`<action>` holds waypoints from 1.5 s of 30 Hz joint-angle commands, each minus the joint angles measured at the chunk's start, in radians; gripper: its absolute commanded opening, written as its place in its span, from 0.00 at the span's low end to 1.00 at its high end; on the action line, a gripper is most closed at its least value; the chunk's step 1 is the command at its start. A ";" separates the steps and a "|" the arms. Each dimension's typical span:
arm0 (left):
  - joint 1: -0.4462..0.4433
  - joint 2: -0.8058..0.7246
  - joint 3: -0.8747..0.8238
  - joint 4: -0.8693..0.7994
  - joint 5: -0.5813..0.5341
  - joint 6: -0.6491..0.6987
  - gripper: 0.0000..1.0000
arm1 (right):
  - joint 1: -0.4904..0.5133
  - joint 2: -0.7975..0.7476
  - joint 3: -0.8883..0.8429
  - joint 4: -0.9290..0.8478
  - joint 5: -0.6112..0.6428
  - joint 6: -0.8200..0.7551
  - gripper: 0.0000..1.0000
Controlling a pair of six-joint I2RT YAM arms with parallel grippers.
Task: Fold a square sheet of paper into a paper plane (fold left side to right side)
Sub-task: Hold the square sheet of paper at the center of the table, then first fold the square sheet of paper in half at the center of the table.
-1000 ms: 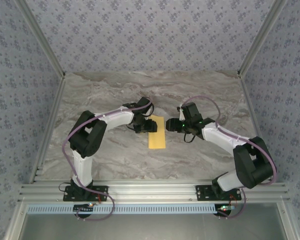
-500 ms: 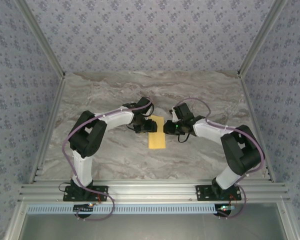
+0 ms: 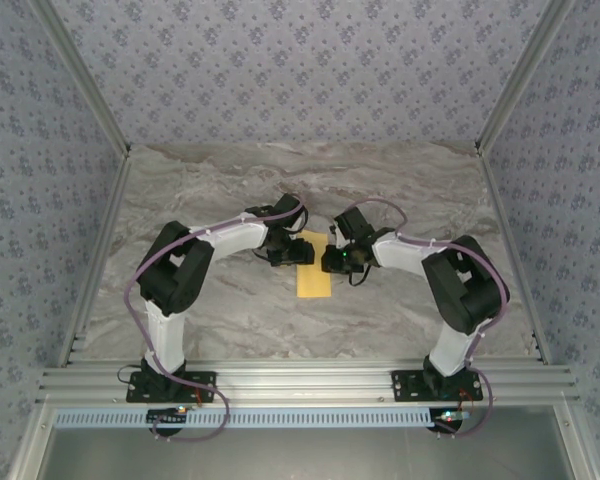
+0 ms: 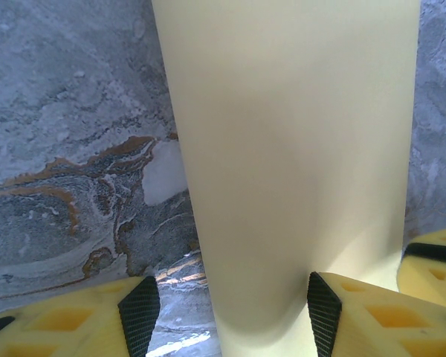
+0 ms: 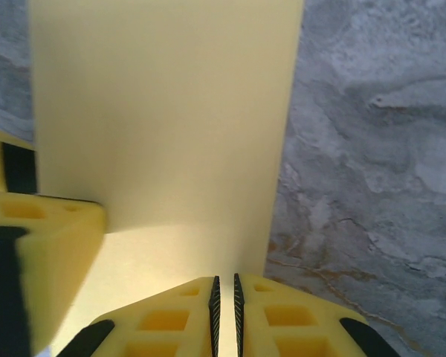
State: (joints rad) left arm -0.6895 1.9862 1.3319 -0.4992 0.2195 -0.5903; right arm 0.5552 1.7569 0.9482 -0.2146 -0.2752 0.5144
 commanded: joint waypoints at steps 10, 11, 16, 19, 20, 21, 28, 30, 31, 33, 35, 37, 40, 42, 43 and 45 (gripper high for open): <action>-0.032 0.050 -0.025 0.032 0.033 0.015 0.60 | 0.025 0.090 0.026 -0.151 0.115 -0.043 0.14; -0.032 0.039 -0.027 0.031 0.030 0.015 0.60 | 0.025 0.091 0.026 -0.156 0.120 -0.044 0.13; -0.022 -0.040 -0.035 0.032 0.018 0.018 0.61 | 0.025 0.103 0.032 -0.175 0.131 -0.051 0.13; -0.009 -0.107 -0.052 0.037 0.018 0.023 0.62 | 0.025 0.113 0.035 -0.180 0.130 -0.052 0.13; -0.005 -0.132 -0.059 0.042 0.020 0.024 0.62 | 0.025 0.117 0.037 -0.180 0.129 -0.053 0.13; -0.003 -0.153 -0.067 0.047 0.020 0.026 0.63 | 0.026 0.118 0.038 -0.181 0.131 -0.053 0.13; 0.002 -0.247 -0.101 0.086 0.061 0.046 0.63 | 0.028 0.124 0.042 -0.184 0.134 -0.054 0.13; 0.002 -0.254 -0.119 0.133 0.111 0.041 0.56 | 0.028 0.124 0.046 -0.187 0.134 -0.056 0.13; 0.001 -0.253 -0.125 0.160 0.140 0.039 0.49 | 0.030 0.123 0.048 -0.187 0.134 -0.056 0.13; 0.001 -0.242 -0.135 0.210 0.192 0.028 0.38 | 0.032 0.124 0.051 -0.192 0.135 -0.057 0.13; 0.001 -0.221 -0.139 0.256 0.237 0.013 0.33 | 0.034 0.125 0.054 -0.195 0.137 -0.059 0.13; 0.003 -0.198 -0.136 0.269 0.247 0.010 0.31 | 0.034 0.127 0.058 -0.199 0.140 -0.060 0.13; 0.012 -0.155 -0.136 0.273 0.241 0.004 0.29 | 0.035 0.128 0.061 -0.202 0.139 -0.062 0.13; 0.023 -0.134 -0.151 0.290 0.246 -0.007 0.28 | 0.035 0.128 0.061 -0.205 0.139 -0.063 0.13; 0.026 -0.126 -0.158 0.299 0.248 -0.010 0.27 | 0.036 0.130 0.063 -0.205 0.139 -0.064 0.13; 0.033 -0.112 -0.171 0.306 0.250 -0.009 0.27 | 0.038 0.131 0.064 -0.207 0.140 -0.064 0.13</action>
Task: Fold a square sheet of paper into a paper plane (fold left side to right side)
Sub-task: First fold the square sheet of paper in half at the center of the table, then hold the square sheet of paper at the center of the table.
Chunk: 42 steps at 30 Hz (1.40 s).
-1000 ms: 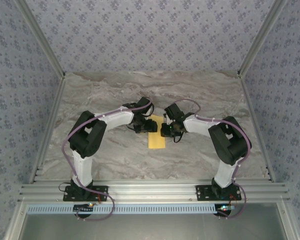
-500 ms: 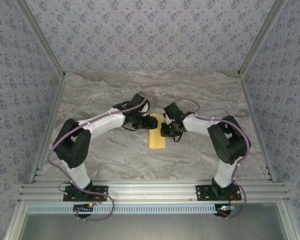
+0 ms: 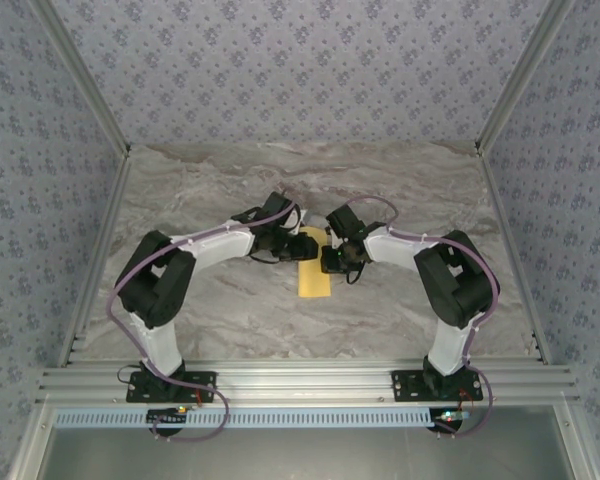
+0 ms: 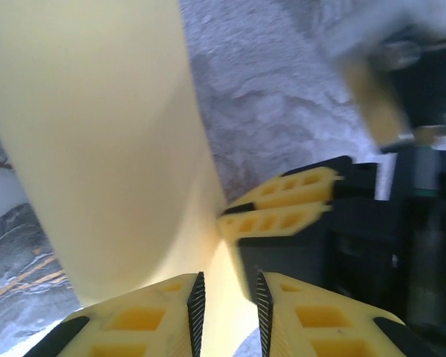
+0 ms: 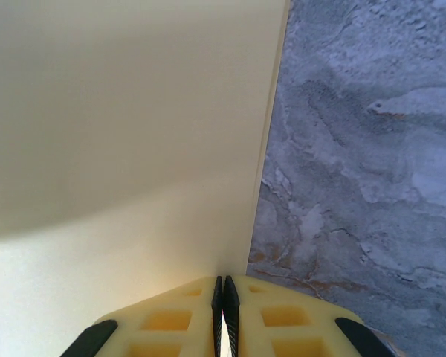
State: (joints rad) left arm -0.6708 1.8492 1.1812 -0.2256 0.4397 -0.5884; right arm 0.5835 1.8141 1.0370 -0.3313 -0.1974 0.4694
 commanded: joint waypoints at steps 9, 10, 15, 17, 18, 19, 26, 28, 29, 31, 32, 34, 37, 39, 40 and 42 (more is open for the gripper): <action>0.076 0.051 -0.085 0.014 0.013 0.049 0.25 | 0.016 0.086 -0.011 -0.124 0.081 -0.038 0.13; 0.081 0.051 -0.092 0.015 0.013 0.053 0.25 | 0.017 0.088 -0.011 -0.124 0.083 -0.038 0.13; 0.115 0.047 -0.126 0.027 0.019 0.071 0.25 | 0.019 0.093 -0.007 -0.131 0.085 -0.042 0.13; 0.127 0.040 -0.134 0.028 0.023 0.075 0.25 | 0.021 0.094 -0.004 -0.135 0.087 -0.044 0.13; 0.133 0.033 -0.142 0.030 0.026 0.075 0.25 | 0.021 0.094 -0.003 -0.134 0.087 -0.046 0.13; 0.139 0.020 -0.149 0.033 0.030 0.076 0.25 | 0.021 0.093 -0.003 -0.135 0.087 -0.046 0.13; 0.155 -0.088 -0.175 0.075 0.094 0.067 0.24 | 0.029 0.097 0.005 -0.135 0.088 -0.046 0.13; 0.144 -0.090 -0.173 0.119 0.133 0.044 0.22 | 0.032 0.097 0.006 -0.137 0.089 -0.045 0.13; 0.133 -0.084 -0.170 0.143 0.151 0.033 0.21 | 0.030 0.097 0.006 -0.137 0.090 -0.046 0.13; 0.115 -0.060 -0.160 0.184 0.179 0.010 0.20 | 0.033 0.097 0.006 -0.137 0.092 -0.045 0.13; 0.106 -0.042 -0.149 0.198 0.190 -0.001 0.20 | 0.035 0.097 0.007 -0.137 0.091 -0.046 0.13; 0.092 0.001 -0.125 0.202 0.198 -0.009 0.19 | 0.035 0.099 0.009 -0.139 0.092 -0.046 0.13; 0.076 0.052 -0.091 0.198 0.199 -0.004 0.18 | 0.038 0.099 0.011 -0.140 0.092 -0.047 0.13; 0.075 0.074 -0.083 0.186 0.174 0.000 0.18 | 0.038 0.099 0.012 -0.142 0.092 -0.047 0.13; 0.074 0.080 -0.080 0.172 0.157 0.008 0.18 | 0.039 0.099 0.012 -0.141 0.092 -0.046 0.13; 0.074 0.087 -0.081 0.149 0.129 0.020 0.18 | 0.039 0.097 0.012 -0.141 0.092 -0.047 0.13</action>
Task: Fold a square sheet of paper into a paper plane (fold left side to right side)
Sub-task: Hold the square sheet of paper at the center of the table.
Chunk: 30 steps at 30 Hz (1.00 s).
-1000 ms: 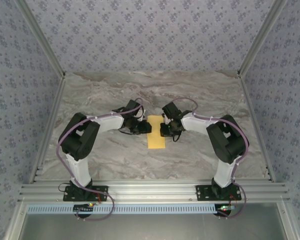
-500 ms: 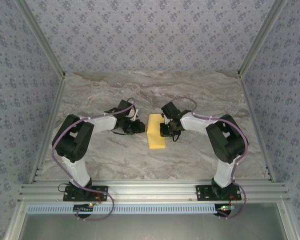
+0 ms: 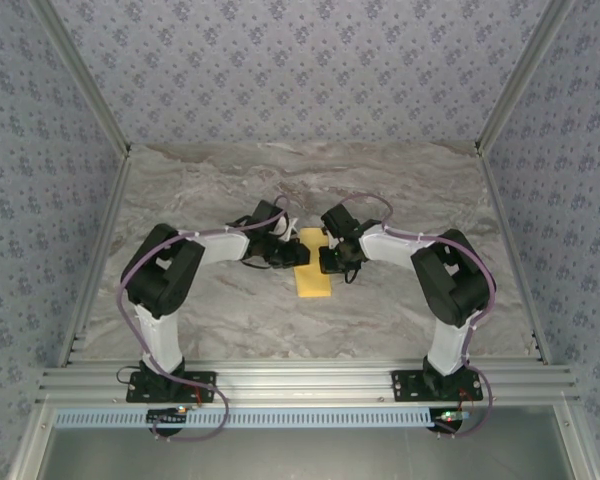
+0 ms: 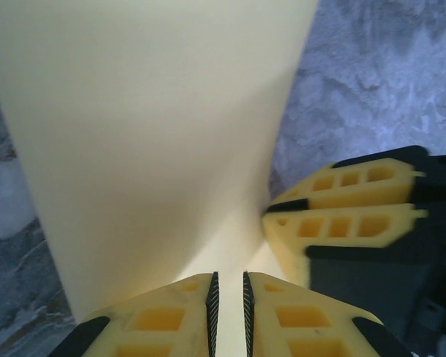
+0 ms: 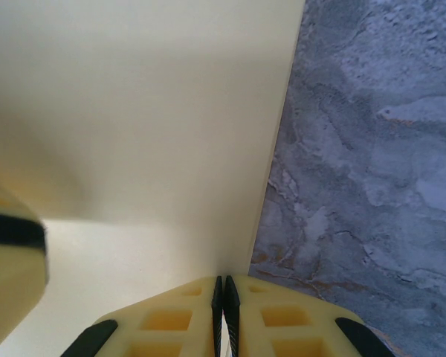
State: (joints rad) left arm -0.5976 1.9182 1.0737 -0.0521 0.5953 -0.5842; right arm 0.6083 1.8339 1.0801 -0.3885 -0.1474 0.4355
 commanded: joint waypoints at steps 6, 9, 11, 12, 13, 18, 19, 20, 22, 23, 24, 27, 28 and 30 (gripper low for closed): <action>0.001 0.024 -0.005 -0.046 -0.049 0.020 0.18 | 0.015 0.068 -0.035 -0.086 0.042 -0.015 0.13; -0.004 0.026 -0.018 -0.061 -0.064 0.026 0.19 | 0.001 0.031 -0.052 -0.035 -0.010 -0.022 0.13; -0.010 0.030 -0.018 -0.070 -0.074 0.027 0.19 | -0.023 -0.004 -0.064 0.016 -0.093 -0.030 0.13; -0.013 0.033 -0.017 -0.075 -0.077 0.029 0.19 | -0.042 -0.023 -0.063 0.038 -0.143 -0.033 0.13; -0.017 0.036 -0.014 -0.082 -0.083 0.031 0.19 | -0.059 -0.039 -0.060 0.049 -0.182 -0.035 0.13; -0.036 0.053 0.012 -0.117 -0.107 0.038 0.18 | -0.147 -0.104 -0.026 0.074 -0.315 -0.050 0.14; -0.036 0.055 0.015 -0.122 -0.112 0.037 0.19 | -0.156 -0.108 -0.020 0.082 -0.335 -0.052 0.14; -0.039 0.057 0.017 -0.125 -0.115 0.037 0.18 | -0.163 -0.106 -0.009 0.094 -0.350 -0.050 0.14; -0.038 0.061 0.019 -0.130 -0.118 0.035 0.18 | -0.165 -0.092 0.009 0.105 -0.365 -0.048 0.14; -0.039 0.061 0.019 -0.130 -0.118 0.034 0.18 | -0.164 -0.080 0.020 0.114 -0.374 -0.043 0.14; -0.038 0.061 0.022 -0.132 -0.121 0.034 0.18 | -0.160 -0.062 0.028 0.124 -0.383 -0.037 0.14; -0.039 0.065 0.024 -0.133 -0.121 0.032 0.18 | -0.147 -0.013 0.054 0.159 -0.394 -0.015 0.13; -0.039 0.065 0.026 -0.135 -0.121 0.033 0.18 | -0.143 0.004 0.064 0.170 -0.393 -0.009 0.13; -0.041 0.066 0.027 -0.135 -0.121 0.032 0.18 | -0.136 0.040 0.089 0.177 -0.383 0.000 0.13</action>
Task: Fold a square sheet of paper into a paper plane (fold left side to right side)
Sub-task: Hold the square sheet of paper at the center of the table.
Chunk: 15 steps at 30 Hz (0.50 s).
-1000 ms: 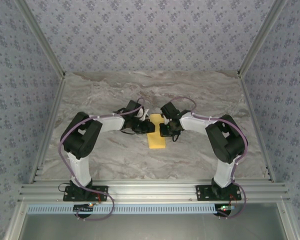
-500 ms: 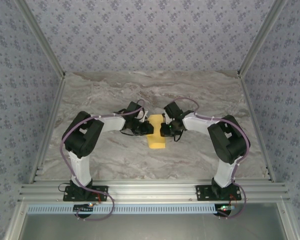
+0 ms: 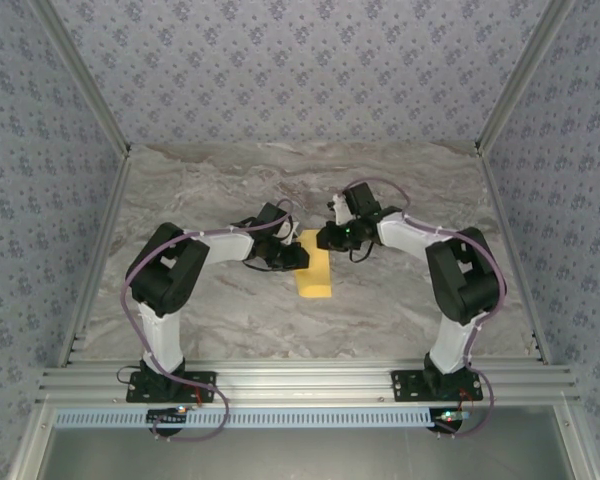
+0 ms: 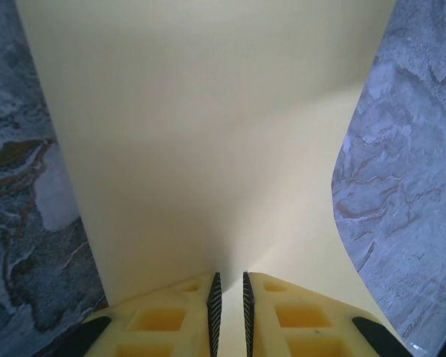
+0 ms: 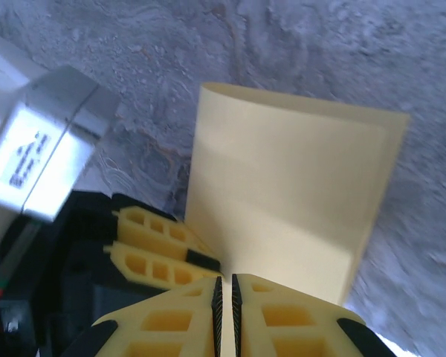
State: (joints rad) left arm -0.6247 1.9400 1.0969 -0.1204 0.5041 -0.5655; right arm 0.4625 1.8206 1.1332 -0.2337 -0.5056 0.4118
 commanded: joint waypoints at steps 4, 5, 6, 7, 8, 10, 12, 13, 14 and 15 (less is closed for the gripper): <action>-0.016 0.041 0.005 -0.067 -0.027 0.016 0.18 | 0.015 0.126 0.099 0.019 -0.001 0.036 0.13; -0.017 0.039 0.004 -0.067 -0.027 0.017 0.18 | 0.016 0.140 0.107 0.012 0.002 0.038 0.13; -0.017 0.037 0.004 -0.067 -0.026 0.020 0.18 | 0.017 0.155 0.116 0.005 0.006 0.036 0.13; -0.018 0.034 0.004 -0.067 -0.025 0.022 0.18 | 0.019 0.167 0.124 -0.011 0.019 0.034 0.13; -0.020 0.029 0.003 -0.065 -0.024 0.025 0.18 | 0.020 0.177 0.130 -0.027 0.030 0.030 0.13; -0.023 0.021 0.001 -0.064 -0.022 0.031 0.18 | 0.024 0.194 0.138 -0.066 0.056 0.021 0.13; -0.027 0.009 -0.004 -0.059 -0.018 0.041 0.18 | 0.026 0.208 0.139 -0.097 0.072 0.016 0.12; -0.031 0.003 -0.007 -0.058 -0.018 0.047 0.18 | 0.025 0.215 0.138 -0.115 0.082 0.014 0.13; -0.035 -0.003 -0.007 -0.059 -0.018 0.051 0.19 | 0.026 0.221 0.137 -0.128 0.093 0.013 0.12; -0.039 -0.008 -0.009 -0.059 -0.016 0.057 0.19 | 0.028 0.224 0.131 -0.139 0.106 0.013 0.12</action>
State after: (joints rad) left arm -0.6380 1.9392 1.0988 -0.1234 0.5034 -0.5457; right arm 0.4808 2.0163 1.2514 -0.2729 -0.4572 0.4320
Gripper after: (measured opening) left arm 0.184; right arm 0.123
